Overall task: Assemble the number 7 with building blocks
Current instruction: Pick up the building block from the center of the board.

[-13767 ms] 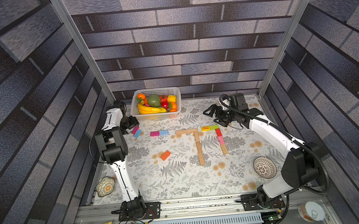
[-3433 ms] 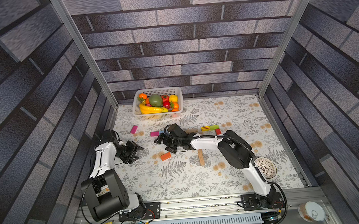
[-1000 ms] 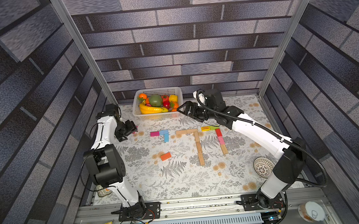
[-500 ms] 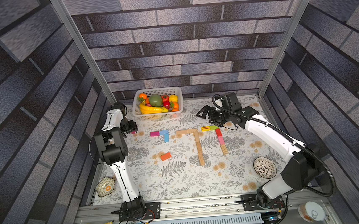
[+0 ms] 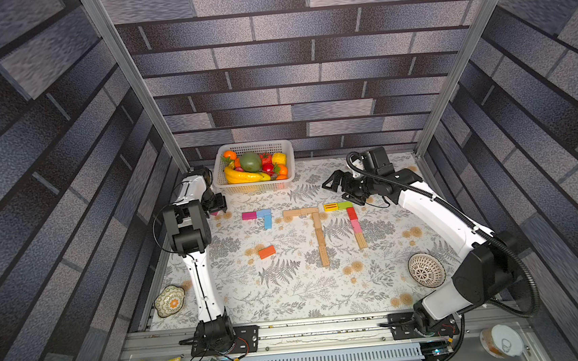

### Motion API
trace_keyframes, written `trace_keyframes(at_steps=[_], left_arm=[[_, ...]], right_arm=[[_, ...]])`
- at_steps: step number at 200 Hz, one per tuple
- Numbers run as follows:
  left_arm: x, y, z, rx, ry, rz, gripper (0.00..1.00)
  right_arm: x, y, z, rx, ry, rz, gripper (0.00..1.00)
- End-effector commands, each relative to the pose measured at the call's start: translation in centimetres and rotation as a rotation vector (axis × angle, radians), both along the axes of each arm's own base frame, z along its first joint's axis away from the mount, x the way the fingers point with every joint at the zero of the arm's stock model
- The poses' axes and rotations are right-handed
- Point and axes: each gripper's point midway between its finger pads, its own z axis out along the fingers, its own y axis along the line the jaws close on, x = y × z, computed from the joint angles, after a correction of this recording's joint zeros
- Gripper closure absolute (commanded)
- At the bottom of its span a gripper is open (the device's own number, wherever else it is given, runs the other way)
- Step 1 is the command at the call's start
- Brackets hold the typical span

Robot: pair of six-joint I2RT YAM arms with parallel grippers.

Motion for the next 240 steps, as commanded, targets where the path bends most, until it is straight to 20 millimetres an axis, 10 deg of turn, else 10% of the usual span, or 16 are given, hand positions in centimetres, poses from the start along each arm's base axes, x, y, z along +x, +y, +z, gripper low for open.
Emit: trace_keyframes(at_steps=[1,75,159,240], left_arm=[[1.2,0.5,0.0,0.004,-0.022,-0.022,0.26],[2.8,1.0,-0.8,-0.022,-0.032,-0.006,0.30],[-0.3,-0.8,-1.8,-0.055,0.027,0.007,0.72],[-5.5,-2.8,5.2,-0.093,-0.016,0.064,0.79]], right_arm=[[-0.1,-0.2,0.2,-0.001,0.019,0.012,0.00],[0.4,-0.3,-0.8,-0.002,0.047,-0.004,0.00],[1.2,-0.1,-1.4,0.024,0.054,-0.042,0.00],[1.0,-0.5,-0.7,0.070,-0.002,-0.081,0.00]])
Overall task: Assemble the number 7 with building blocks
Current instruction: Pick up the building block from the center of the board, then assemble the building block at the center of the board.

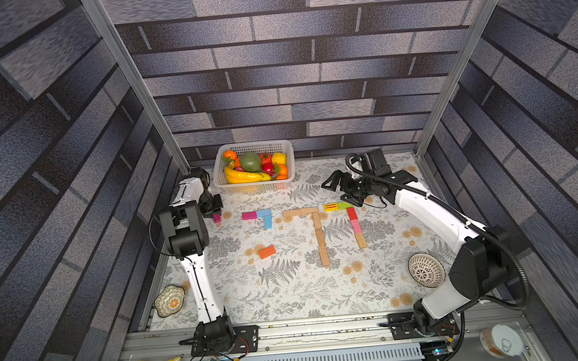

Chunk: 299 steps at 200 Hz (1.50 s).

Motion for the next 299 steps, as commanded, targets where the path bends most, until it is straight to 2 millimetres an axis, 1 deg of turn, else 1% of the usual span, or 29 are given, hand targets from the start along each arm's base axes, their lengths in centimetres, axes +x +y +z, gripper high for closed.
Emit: trace_keyframes(at_steps=[1,10,31,40,57,72,90,103,131,168,191,211,226,228,230,240,299], left_arm=[[-3.1,-2.0,4.9,-0.032,-0.022,0.026,0.79],[-4.3,-3.2,6.0,-0.035,-0.028,0.016,0.78],[-7.5,-6.3,7.6,-0.051,-0.028,-0.003,0.77],[-8.7,-7.7,8.0,-0.080,-0.029,0.006,0.77],[-10.2,-11.2,8.4,-0.147,-0.045,0.006,0.77],[-11.0,-13.8,8.5,-0.147,-0.045,-0.033,0.77],[-11.2,-16.7,8.2,-0.132,-0.043,-0.096,0.77],[-11.4,-18.1,7.7,-0.122,-0.032,-0.124,0.77],[-11.7,-20.3,6.6,-0.125,-0.012,-0.162,0.76],[-13.1,-22.1,4.4,-0.119,0.048,-0.198,0.76],[-13.4,-22.2,2.9,-0.106,0.081,-0.205,0.76],[-13.2,-22.3,2.0,-0.107,0.100,-0.208,0.76],[-12.9,-22.4,1.7,-0.102,0.109,-0.217,0.76],[-12.9,-22.4,1.6,-0.101,0.111,-0.218,0.76],[-12.9,-22.4,1.6,-0.101,0.112,-0.220,0.76],[-12.6,-22.3,1.4,-0.096,0.116,-0.224,0.76],[-11.5,-22.1,0.4,-0.080,0.152,-0.253,0.77]], right_arm=[[0.1,-0.5,1.2,0.033,-0.049,-0.039,0.00],[0.1,-0.6,1.2,0.045,-0.055,-0.050,0.00],[-0.1,-0.8,1.3,0.068,-0.072,-0.073,0.00],[-0.4,-1.0,1.2,0.068,-0.073,-0.075,0.00],[-1.1,-1.2,0.6,0.059,-0.061,-0.068,0.00],[-1.8,-1.4,0.2,0.051,-0.054,-0.059,0.00],[-2.5,-1.8,-0.1,0.050,-0.057,-0.067,0.00],[-2.9,-2.1,-0.1,0.048,-0.064,-0.070,0.00],[-3.5,-2.5,-0.1,0.034,-0.072,-0.068,0.00],[-4.0,-2.7,-0.4,0.030,-0.068,-0.070,0.00],[-3.9,-2.6,-0.4,0.036,-0.068,-0.066,0.00],[-4.0,-2.6,-0.5,0.036,-0.065,-0.064,0.00],[-4.0,-2.7,-0.4,0.034,-0.069,-0.064,0.00],[-4.4,-2.8,-1.5,0.023,-0.047,-0.065,0.00],[-4.5,-2.9,-1.8,0.020,-0.041,-0.066,0.00],[-4.6,-2.9,-2.0,0.017,-0.035,-0.066,0.00],[-4.4,-2.8,-2.3,0.015,-0.031,-0.066,0.00]])
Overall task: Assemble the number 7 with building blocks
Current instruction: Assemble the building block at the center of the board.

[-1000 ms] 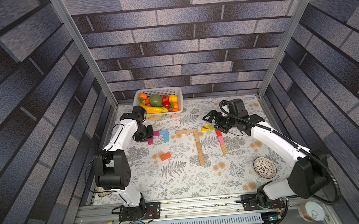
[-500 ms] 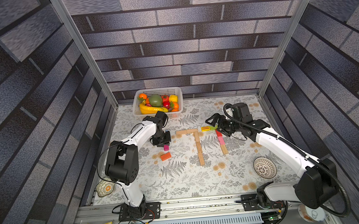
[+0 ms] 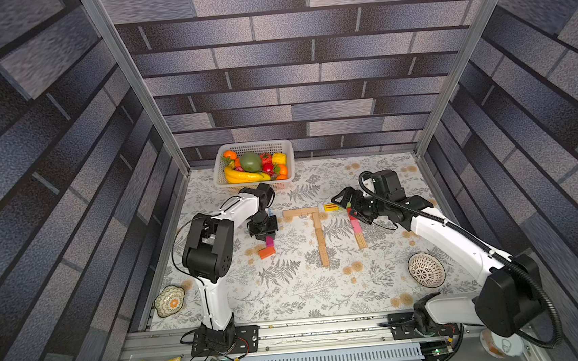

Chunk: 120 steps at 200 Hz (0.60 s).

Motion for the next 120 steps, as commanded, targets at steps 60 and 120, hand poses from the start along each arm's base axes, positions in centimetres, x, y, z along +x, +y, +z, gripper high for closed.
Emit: trace_keyframes(at_steps=[60,120], left_arm=[[1.1,0.9,-0.4,0.024,0.023,-0.028,0.77],[1.0,1.3,-1.1,0.037,0.043,-0.046,0.77]], right_arm=[[0.3,-0.5,-0.5,-0.024,-0.007,-0.012,0.00],[0.5,-0.6,-0.5,-0.030,-0.007,-0.021,0.00]])
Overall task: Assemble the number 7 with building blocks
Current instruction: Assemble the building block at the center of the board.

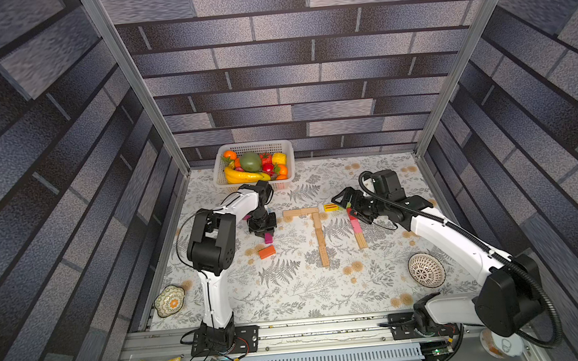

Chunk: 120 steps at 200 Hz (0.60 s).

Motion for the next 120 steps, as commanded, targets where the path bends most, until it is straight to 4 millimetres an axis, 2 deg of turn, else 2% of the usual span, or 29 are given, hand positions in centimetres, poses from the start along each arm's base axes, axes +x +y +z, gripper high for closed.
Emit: trace_keyframes(at_steps=[1,51,79,120], left_arm=[[-0.31,0.79,-0.63,0.028,0.030,-0.023,0.77],[-0.41,1.06,-0.94,0.041,0.036,-0.044,0.70],[-0.45,1.12,-1.08,0.038,0.041,-0.040,0.54],[-0.64,1.21,-0.86,0.031,0.035,-0.039,0.52]], right_arm=[[0.34,-0.42,-0.43,-0.019,-0.002,-0.012,0.00],[0.38,-0.58,-0.37,-0.022,-0.004,-0.023,0.00],[0.43,-0.66,-0.32,-0.020,-0.007,-0.031,0.00],[0.43,-0.70,-0.36,-0.017,-0.006,-0.041,0.00]])
